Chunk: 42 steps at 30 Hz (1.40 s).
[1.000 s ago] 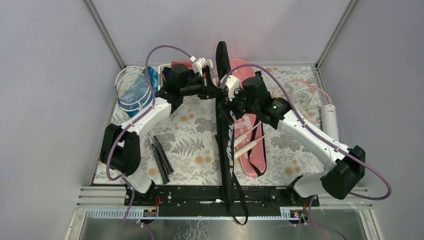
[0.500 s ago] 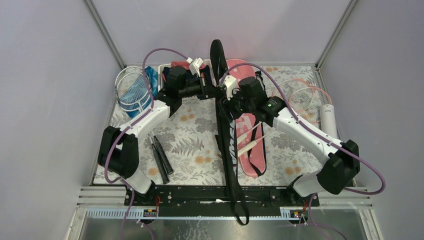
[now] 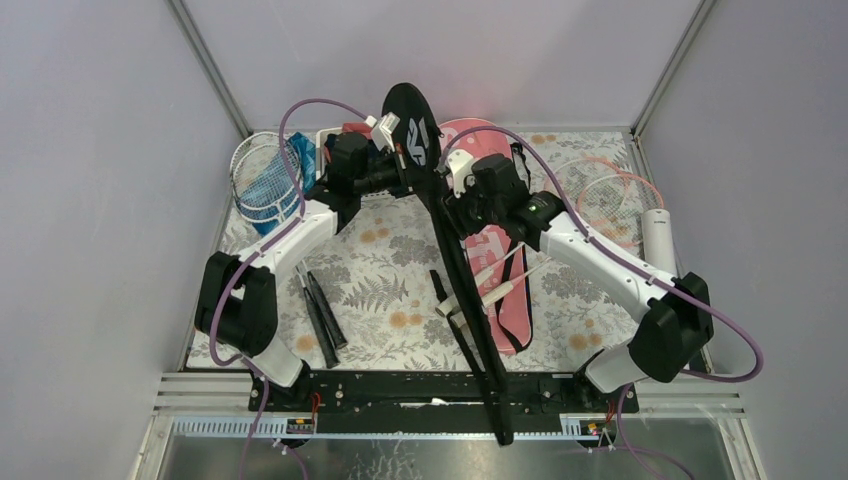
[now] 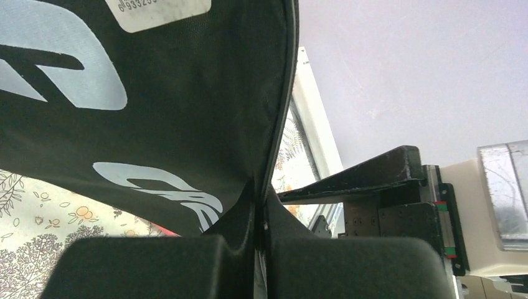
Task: Pack up the badminton gear
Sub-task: Open the racket bag at the center of the board.
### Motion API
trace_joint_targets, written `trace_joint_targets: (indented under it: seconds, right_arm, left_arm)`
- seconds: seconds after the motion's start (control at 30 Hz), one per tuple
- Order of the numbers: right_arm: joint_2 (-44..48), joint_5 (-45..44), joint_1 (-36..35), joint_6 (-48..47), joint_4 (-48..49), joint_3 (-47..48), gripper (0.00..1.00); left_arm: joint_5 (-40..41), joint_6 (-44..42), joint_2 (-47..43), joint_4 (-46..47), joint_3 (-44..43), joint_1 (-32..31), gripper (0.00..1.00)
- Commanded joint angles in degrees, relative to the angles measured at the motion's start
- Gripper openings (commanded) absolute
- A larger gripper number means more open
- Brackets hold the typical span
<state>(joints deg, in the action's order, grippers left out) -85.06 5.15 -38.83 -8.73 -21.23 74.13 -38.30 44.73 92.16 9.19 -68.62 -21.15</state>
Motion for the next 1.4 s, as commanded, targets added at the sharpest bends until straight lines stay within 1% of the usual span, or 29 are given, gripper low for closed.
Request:
trace_joint_targets:
  seconds: [0.0, 0.13, 0.3, 0.4, 0.43, 0.47, 0.53, 0.57, 0.6, 0.7, 0.73, 0.77, 0.83, 0.93, 1.2, 1.37]
  right_arm:
    - [-2.0, 1.7, 0.5, -0.4, -1.4, 2.5, 0.54]
    - [-2.5, 6.9, 0.5, 0.5, -0.8, 1.9, 0.54]
    - [-4.1, 8.0, 0.4, 1.8, -0.7, 1.9, 0.53]
    - [-5.5, 9.2, 0.5, 2.6, -0.9, 2.5, 0.5]
    - [-6.0, 9.3, 0.5, 2.5, -1.2, 3.0, 0.46]
    - [-6.5, 9.0, 0.5, 2.2, -1.6, 3.7, 0.39]
    - [-7.3, 6.3, 0.6, 1.4, -2.6, 4.8, 0.15]
    - [-7.5, 4.3, 0.9, 0.9, -3.2, 5.8, 0.03]
    - [-7.5, 2.2, 1.2, 0.6, -3.3, 6.4, 0.0]
    - [-5.9, -2.9, 2.2, -0.3, -2.1, 6.7, 0.0]
    - [-5.2, -4.0, 2.2, -0.6, -1.2, 6.5, 0.0]
    - [-4.2, -4.6, 2.2, -0.6, -0.4, 6.3, 0.0]
    - [-3.3, -4.8, 2.3, -0.3, 0.4, 6.2, 0.0]
    - [-2.9, -3.9, 2.3, 0.0, 0.2, 6.3, 0.0]
    - [-2.7, -2.4, 2.2, 2.0, 1.0, 3.5, 0.0]
    - [-2.2, -1.6, 2.3, 2.7, 1.8, 1.9, 0.0]
  left_arm:
    - [-0.2, 1.3, -1.9, 3.2, 0.3, 0.6, 0.0]
    - [1.0, 1.3, -2.4, 3.1, 0.9, 1.0, 0.0]
    - [2.4, 3.1, -2.9, 3.0, 1.7, 1.6, 0.0]
    - [3.1, 3.8, -3.0, 3.2, 2.4, 1.7, 0.0]
    - [3.1, 3.9, -3.0, 3.5, 2.7, 1.7, 0.0]
    - [2.7, 3.7, -2.9, 4.0, 2.7, 1.8, 0.0]
    - [2.4, 2.1, -2.7, 4.5, 3.1, 2.0, 0.0]
    - [2.0, 0.8, -2.8, 5.1, 3.3, 2.2, 0.05]
    - [1.9, -1.0, -2.9, 5.5, 3.6, 2.3, 0.13]
    - [0.6, -7.9, -2.7, 5.4, 3.9, 2.3, 0.36]
    - [0.2, -9.8, -2.3, 4.2, 3.5, 2.3, 0.46]
    - [0.1, -11.1, -1.7, 3.4, 3.3, 2.3, 0.52]
    - [0.4, -13.3, -0.9, 2.1, 3.0, 2.4, 0.58]
    - [0.9, -14.5, 0.4, 2.2, 2.9, 2.3, 0.63]
    - [-1.5, -11.7, 3.1, 2.6, 0.7, 0.1, 0.7]
    - [-3.2, -7.5, 2.5, 7.2, 2.9, -0.4, 0.72]
